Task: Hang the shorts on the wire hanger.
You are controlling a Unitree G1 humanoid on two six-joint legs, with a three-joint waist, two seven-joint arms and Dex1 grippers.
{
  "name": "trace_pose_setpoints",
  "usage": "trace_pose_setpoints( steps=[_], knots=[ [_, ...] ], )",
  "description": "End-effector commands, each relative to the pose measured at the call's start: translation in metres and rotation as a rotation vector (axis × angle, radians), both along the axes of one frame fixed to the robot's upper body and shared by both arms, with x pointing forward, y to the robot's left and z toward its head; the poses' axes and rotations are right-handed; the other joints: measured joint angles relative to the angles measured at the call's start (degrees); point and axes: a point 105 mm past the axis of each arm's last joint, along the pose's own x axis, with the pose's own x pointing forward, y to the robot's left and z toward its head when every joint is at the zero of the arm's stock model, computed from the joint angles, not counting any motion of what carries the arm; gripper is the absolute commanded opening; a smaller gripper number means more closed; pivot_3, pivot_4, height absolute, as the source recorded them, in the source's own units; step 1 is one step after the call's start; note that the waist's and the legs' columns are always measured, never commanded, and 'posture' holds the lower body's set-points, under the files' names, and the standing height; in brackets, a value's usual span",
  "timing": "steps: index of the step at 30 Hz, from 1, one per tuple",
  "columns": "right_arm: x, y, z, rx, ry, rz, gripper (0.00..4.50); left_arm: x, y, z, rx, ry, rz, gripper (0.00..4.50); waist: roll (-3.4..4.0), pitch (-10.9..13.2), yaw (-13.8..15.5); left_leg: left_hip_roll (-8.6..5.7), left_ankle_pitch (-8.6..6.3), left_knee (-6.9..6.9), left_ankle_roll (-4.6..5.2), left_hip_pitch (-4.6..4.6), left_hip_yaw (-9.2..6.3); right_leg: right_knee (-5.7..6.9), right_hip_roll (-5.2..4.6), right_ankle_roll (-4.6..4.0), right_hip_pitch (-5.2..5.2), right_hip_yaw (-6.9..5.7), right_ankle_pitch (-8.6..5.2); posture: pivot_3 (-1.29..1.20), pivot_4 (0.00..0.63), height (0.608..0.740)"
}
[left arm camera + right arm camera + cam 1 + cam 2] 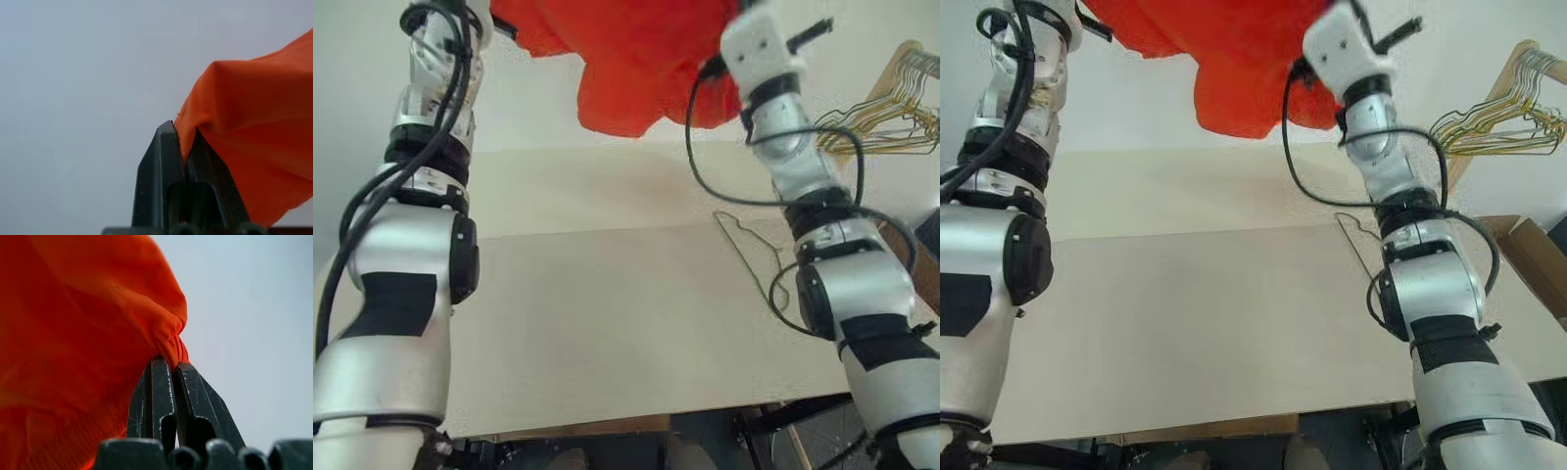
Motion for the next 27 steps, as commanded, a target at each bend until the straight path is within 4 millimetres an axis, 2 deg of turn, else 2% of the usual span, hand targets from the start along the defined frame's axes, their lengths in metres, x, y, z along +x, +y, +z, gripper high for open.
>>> trace_pose_setpoints(
  steps=[1, 3, 4, 6, 9, 12, 13, 15, 18, 20, 23, 27],
  knots=[
    [-0.013, -0.008, -0.057, -0.209, 0.103, 0.096, 0.01, 0.0, -0.016, -0.052, 0.139, 0.095, -0.176, 0.0, 0.06, -0.1, 0.1, -0.01, -0.22, -0.01, 0.39, 0.33, -0.03, -0.01, 0.0, 0.04, 0.37, -0.02, 0.0, -0.02, 0.0, 0.74],
    [-0.026, -0.015, -0.098, -0.325, 0.182, 0.149, 0.01, -0.01, -0.021, -0.094, 0.201, 0.203, -0.289, 0.0, 0.09, -0.1, -0.1, 0.02, -0.24, -0.01, 0.42, 0.76, -0.12, -0.04, 0.01, 0.07, 0.81, -0.05, -0.02, -0.02, 0.0, 0.74],
    [-0.036, -0.017, -0.118, -0.377, 0.232, 0.196, 0.01, -0.023, -0.024, -0.12, 0.247, 0.287, -0.371, 0.0, 0.12, -0.1, -0.6, 0.03, -0.24, -0.04, 0.43, 0.8, -0.14, -0.04, 0.01, 0.07, 0.83, -0.02, -0.02, -0.02, 0.0, 0.74],
    [-0.053, -0.019, -0.147, -0.454, 0.303, 0.275, 0.01, -0.058, -0.028, -0.161, 0.313, 0.434, -0.515, 0.0, 0.13, -0.1, -2.0, 0.11, -0.21, 0.0, 0.37, 0.69, -0.14, 0.11, 0.05, 0.07, 0.62, 0.13, -0.03, -0.02, 0.0, 0.74],
    [-0.071, -0.016, -0.169, -0.481, 0.393, 0.373, 0.01, -0.107, -0.023, -0.202, 0.42, 0.665, -0.646, 0.0, 0.12, -0.1, -4.9, 0.18, 0.0, 0.16, 0.0, 0.01, -0.27, 0.25, 0.13, 0.07, -0.14, 0.42, -0.03, -0.02, 0.0, 0.74],
    [-0.083, -0.009, -0.18, -0.484, 0.468, 0.461, 0.01, -0.148, -0.007, -0.232, 0.519, 0.912, -0.7, 0.0, 0.13, -0.1, -6.0, 0.24, -0.08, 0.13, 0.15, 0.19, -0.44, 0.22, 0.25, 0.05, 0.03, 0.55, -0.01, -0.01, 0.0, 0.74],
    [-0.085, -0.006, -0.182, -0.486, 0.485, 0.481, 0.01, -0.158, -0.002, -0.238, 0.549, 0.98, -0.715, 0.0, 0.15, -0.1, -6.1, 0.23, -0.25, 0.12, 0.43, 0.46, -0.52, 0.23, 0.29, 0.03, 0.29, 0.57, 0.0, -0.01, 0.0, 0.74],
    [-0.09, 0.0, -0.186, -0.511, 0.509, 0.525, 0.01, -0.182, 0.012, -0.249, 0.648, 1.12, -0.74, 0.0, 0.26, 0.0, -5.9, 0.24, -0.42, -0.11, 0.71, 1.63, -0.65, -0.16, 0.37, 0.0, 1.43, 0.51, -0.06, 0.0, 0.0, 0.74],
    [-0.099, 0.007, -0.194, -0.602, 0.532, 0.576, 0.01, -0.204, 0.021, -0.256, 0.728, 1.227, -0.764, 0.0, 0.36, 0.0, -4.3, 0.26, -0.62, -0.63, 0.99, 3.02, -0.76, -0.71, 0.4, -0.07, 2.81, 0.32, -0.21, 0.01, 0.0, 0.74],
    [-0.112, 0.009, -0.21, -0.757, 0.538, 0.616, 0.01, -0.227, 0.016, -0.262, 0.721, 1.291, -0.834, 0.0, 0.38, 0.0, -3.1, 0.31, -0.63, -0.68, 0.99, 3.17, -0.84, -0.77, 0.39, -0.1, 2.95, 0.21, -0.22, 0.0, 0.0, 0.74],
    [-0.131, 0.005, -0.23, -0.903, 0.57, 0.679, 0.01, -0.258, 0.011, -0.265, 0.697, 1.371, -0.938, 0.0, 0.39, 0.0, -1.1, 0.29, -0.63, -0.64, 0.98, 2.85, -0.91, -0.76, 0.31, -0.1, 2.69, 0.13, -0.23, 0.0, 0.0, 0.74],
    [-0.143, -0.003, -0.241, -0.967, 0.593, 0.7, 0.01, -0.271, 0.01, -0.27, 0.696, 1.4, -0.936, 0.0, 0.39, 0.0, 0.6, 0.19, -0.64, -0.59, 0.96, 2.65, -0.89, -0.77, 0.16, -0.1, 2.52, 0.15, -0.23, 0.01, 0.0, 0.74]
  ],
)
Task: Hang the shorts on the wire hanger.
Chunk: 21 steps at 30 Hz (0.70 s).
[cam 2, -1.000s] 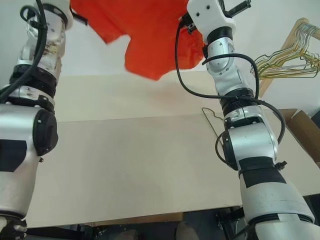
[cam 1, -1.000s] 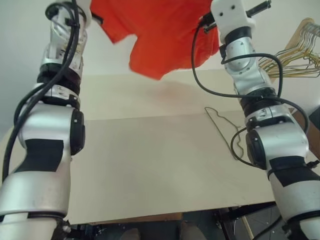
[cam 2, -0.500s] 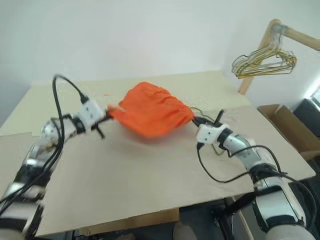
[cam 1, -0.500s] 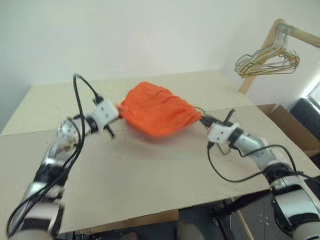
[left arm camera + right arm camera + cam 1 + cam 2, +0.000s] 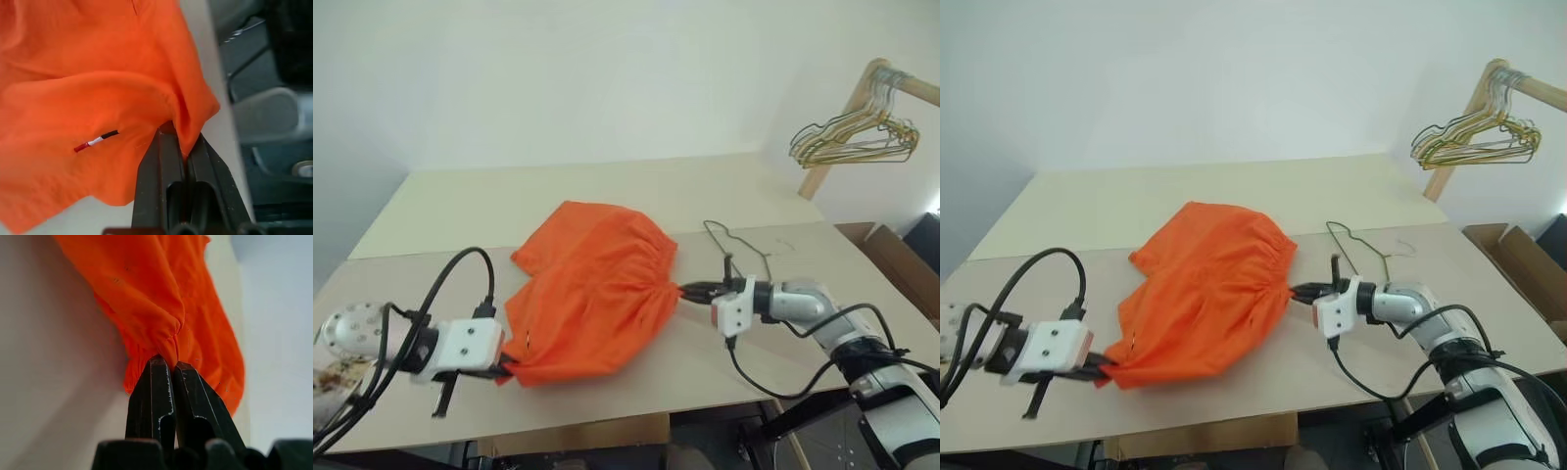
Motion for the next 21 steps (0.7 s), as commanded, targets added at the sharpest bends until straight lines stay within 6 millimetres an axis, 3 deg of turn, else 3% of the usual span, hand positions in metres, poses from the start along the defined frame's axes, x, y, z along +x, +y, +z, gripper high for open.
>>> trace_pose_setpoints(
  steps=[1, 11, 18, 21],
  knots=[
    [-0.006, -0.005, 0.008, -0.031, -0.057, 0.042, 0.01, -0.003, -0.007, 0.007, 0.006, -0.05, -0.02, 0.0, 0.04, 0.0, 0.8, -0.03, 0.0, 0.0, 0.0, 0.09, 0.02, 0.02, -0.02, 0.0, 0.1, 0.01, 0.0, 0.01, 0.0, 0.74],
    [-0.017, -0.052, 0.006, -0.166, -0.105, 0.015, 0.01, -0.013, -0.039, -0.002, -0.085, -0.024, -0.047, 0.0, 0.11, 0.0, 2.0, 0.03, 0.0, -0.01, 0.0, 0.29, 0.06, -0.01, 0.12, -0.08, 0.3, 0.0, -0.04, -0.01, 0.0, 0.74],
    [-0.029, -0.053, 0.005, -0.166, -0.125, 0.049, 0.01, -0.035, -0.051, -0.018, -0.116, 0.054, -0.048, 0.0, 0.13, -0.1, 1.8, 0.06, -0.01, -0.01, 0.01, 0.35, 0.19, -0.03, 0.14, -0.1, 0.36, 0.11, -0.06, -0.03, 0.0, 0.74],
    [-0.032, -0.05, 0.002, -0.16, -0.118, 0.051, 0.82, -0.046, -0.05, -0.024, -0.107, 0.1, -0.062, 0.67, 0.14, 0.0, 1.6, 0.11, -0.01, -0.01, 0.01, 0.34, 0.2, -0.03, 0.15, -0.12, 0.36, 0.11, -0.07, -0.03, 0.0, 0.74]
  ],
)
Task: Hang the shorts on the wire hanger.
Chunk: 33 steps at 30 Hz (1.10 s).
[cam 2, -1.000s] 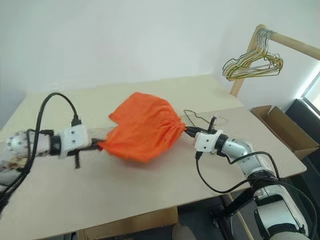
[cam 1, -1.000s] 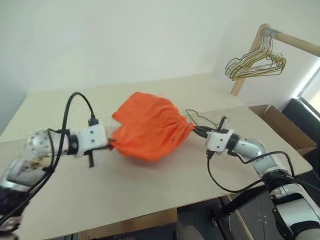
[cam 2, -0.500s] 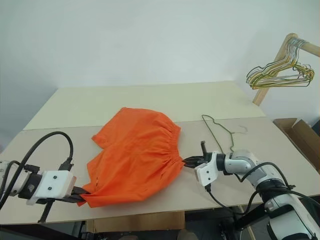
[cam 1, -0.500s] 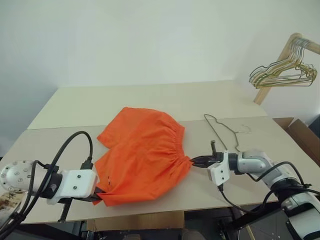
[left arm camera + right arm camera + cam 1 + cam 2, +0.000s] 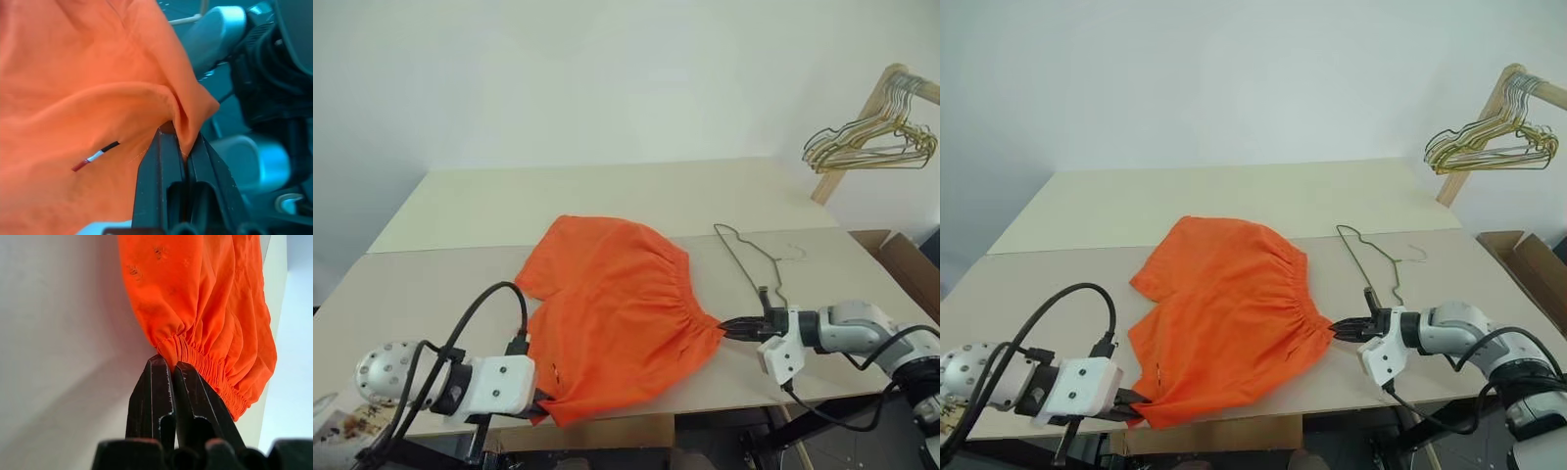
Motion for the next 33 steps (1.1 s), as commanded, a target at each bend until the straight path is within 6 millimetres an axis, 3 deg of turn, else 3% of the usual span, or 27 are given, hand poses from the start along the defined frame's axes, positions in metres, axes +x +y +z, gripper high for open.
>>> trace_pose_setpoints(
  steps=[1, 5, 7, 10, 14, 19, 22, 26, 33],
  knots=[
    [0.001, 0.003, 0.014, 0.031, -0.058, 0.015, 1.11, -0.008, -0.002, 0.001, 0.003, -0.007, -0.037, 0.92, 0.0, 0.0, 0.0, 0.0, 0.0, 0.0, 0.0, 0.01, 0.01, 0.01, 0.0, 0.0, 0.02, 0.0, 0.0, -0.02, 0.0, 0.74],
    [-0.015, -0.006, 0.019, 0.005, 0.002, 0.009, 2.37, -0.001, 0.013, 0.002, 0.026, -0.074, -0.017, 2.07, 0.07, 0.0, 0.7, 0.0, -0.01, 0.0, 0.01, 0.13, 0.04, -0.01, -0.01, -0.02, 0.16, -0.02, -0.02, 0.01, 0.0, 0.74],
    [-0.025, -0.018, 0.029, -0.027, 0.061, -0.03, 2.37, 0.009, 0.028, 0.006, 0.046, -0.125, 0.004, 2.07, 0.27, 0.1, 1.6, -0.01, -0.02, 0.0, 0.03, 0.04, 0.03, -0.06, -0.05, -0.02, 0.12, -0.06, -0.03, 0.02, 0.0, 0.74],
    [-0.024, -0.026, 0.054, 0.045, 0.116, -0.159, 2.37, 0.027, 0.038, 0.015, 0.015, -0.229, 0.047, 2.07, 0.36, 0.0, 2.3, -0.01, -0.03, 0.0, 0.06, 0.07, 0.06, -0.07, -0.09, -0.04, 0.14, -0.09, -0.07, 0.03, 0.0, 0.74],
    [-0.006, -0.039, 0.083, 0.271, 0.243, -0.48, 2.37, 0.074, 0.049, 0.068, -0.133, -0.3, 0.113, 2.07, 0.15, 0.1, 2.7, 0.29, -0.1, 0.0, 0.16, 0.84, 0.11, -0.09, 0.1, -0.23, 0.95, -0.19, -0.19, 0.03, 0.0, 0.74],
    [0.022, -0.061, 0.07, 0.402, 0.312, -0.875, 2.37, 0.115, 0.003, 0.111, -0.442, -0.354, 0.188, 2.07, -0.04, -0.1, 3.2, 0.27, -0.14, 0.01, 0.21, 0.82, 0.03, -0.13, 0.14, -0.11, 0.97, -0.3, -0.2, 0.02, 0.0, 0.74],
    [0.048, -0.079, 0.061, 0.504, 0.347, -1.186, 2.37, 0.125, -0.026, 0.125, -0.564, -0.333, 0.186, 2.07, -0.07, -0.1, 2.6, 0.16, -0.16, 0.03, 0.2, 0.62, 0.04, -0.05, 0.14, -0.07, 0.75, -0.17, -0.16, 0.01, 0.0, 0.74],
    [0.067, -0.098, 0.047, 0.525, 0.402, -1.479, 2.37, 0.132, -0.052, 0.135, -0.636, -0.328, 0.15, 2.07, -0.02, -0.1, 2.1, -0.11, -0.16, 0.19, 0.19, -0.1, 0.01, 0.05, 0.07, -0.01, 0.02, -0.09, -0.11, 0.0, 0.0, 0.74],
    [0.075, -0.113, 0.022, 0.387, 0.444, -1.665, 2.37, 0.134, -0.071, 0.142, -0.683, -0.314, 0.097, 2.07, 0.0, -0.1, 2.4, -0.22, -0.15, 0.67, 0.18, -1.13, -0.1, 0.1, 0.02, 0.11, -0.85, -0.17, -0.02, 0.0, 0.0, 0.74]
  ],
)
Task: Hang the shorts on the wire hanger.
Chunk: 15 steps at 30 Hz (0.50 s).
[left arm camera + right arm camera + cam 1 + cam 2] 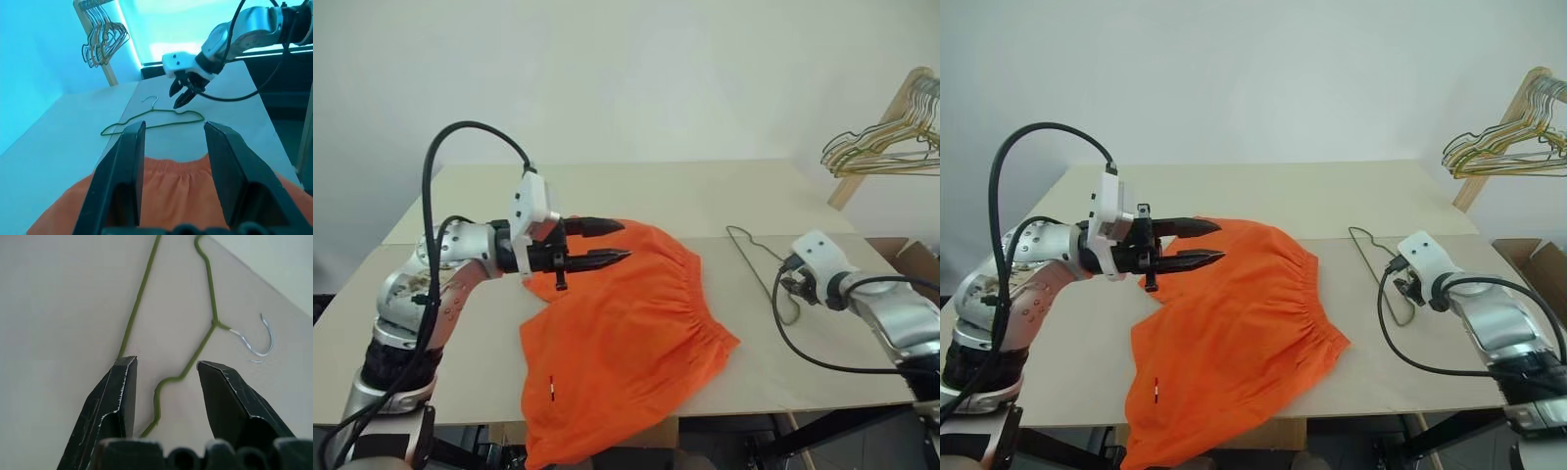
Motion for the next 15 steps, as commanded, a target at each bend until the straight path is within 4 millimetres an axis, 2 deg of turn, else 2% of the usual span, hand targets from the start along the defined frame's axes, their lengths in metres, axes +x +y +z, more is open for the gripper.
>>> trace_pose_setpoints(
  steps=[1, 8, 11, 12, 13, 15],
  knots=[
    [0.003, -0.011, 0.001, -0.047, 0.04, -0.039, 2.37, -0.001, -0.004, 0.008, -0.002, -0.019, -0.017, 2.07, 0.0, 0.0, 0.0, -0.02, 0.04, 0.02, -0.07, -0.12, 0.01, 0.02, 0.0, 0.03, -0.13, 0.02, 0.04, 0.0, 0.0, 0.74],
    [-0.005, -0.013, -0.017, 0.021, 0.18, -0.043, 2.37, -0.007, -0.007, 0.007, 0.013, -0.014, -0.058, 2.07, 0.0, 0.0, -0.1, -0.01, 0.04, 0.01, -0.07, -0.09, 0.03, 0.01, 0.03, 0.04, -0.11, 0.03, 0.05, 0.02, 0.0, 0.74],
    [-0.007, -0.011, -0.023, 0.071, 0.216, -0.041, 1.79, -0.007, -0.006, 0.008, 0.014, -0.014, -0.057, 2.11, 0.0, 0.0, -0.1, 0.0, 0.04, 0.01, -0.07, -0.07, 0.03, 0.01, 0.04, 0.05, -0.09, 0.03, 0.05, 0.02, 0.0, 0.74],
    [-0.007, -0.01, -0.024, 0.081, 0.222, -0.04, 1.5, -0.006, -0.006, 0.008, 0.014, -0.014, -0.056, 2.11, 0.0, 0.0, -0.1, -0.01, 0.04, 0.01, -0.07, -0.07, 0.03, 0.01, 0.03, 0.05, -0.09, 0.02, 0.05, 0.01, 0.0, 0.74],
    [-0.007, -0.011, -0.026, 0.095, 0.225, -0.054, 1.01, -0.006, -0.005, 0.008, 0.015, -0.015, -0.057, 2.11, -0.02, 0.0, -0.1, -0.01, 0.04, 0.02, -0.07, -0.05, 0.03, 0.01, 0.03, 0.05, -0.06, 0.02, 0.05, 0.01, 0.0, 0.74],
    [-0.005, -0.012, -0.028, 0.117, 0.228, -0.081, 0.52, -0.006, -0.005, 0.008, 0.016, -0.015, -0.058, 2.11, -0.13, -0.1, -0.2, 0.0, 0.04, 0.02, -0.07, -0.01, 0.03, 0.01, 0.03, 0.04, -0.03, 0.03, 0.06, 0.01, 0.0, 0.74]
  ],
)
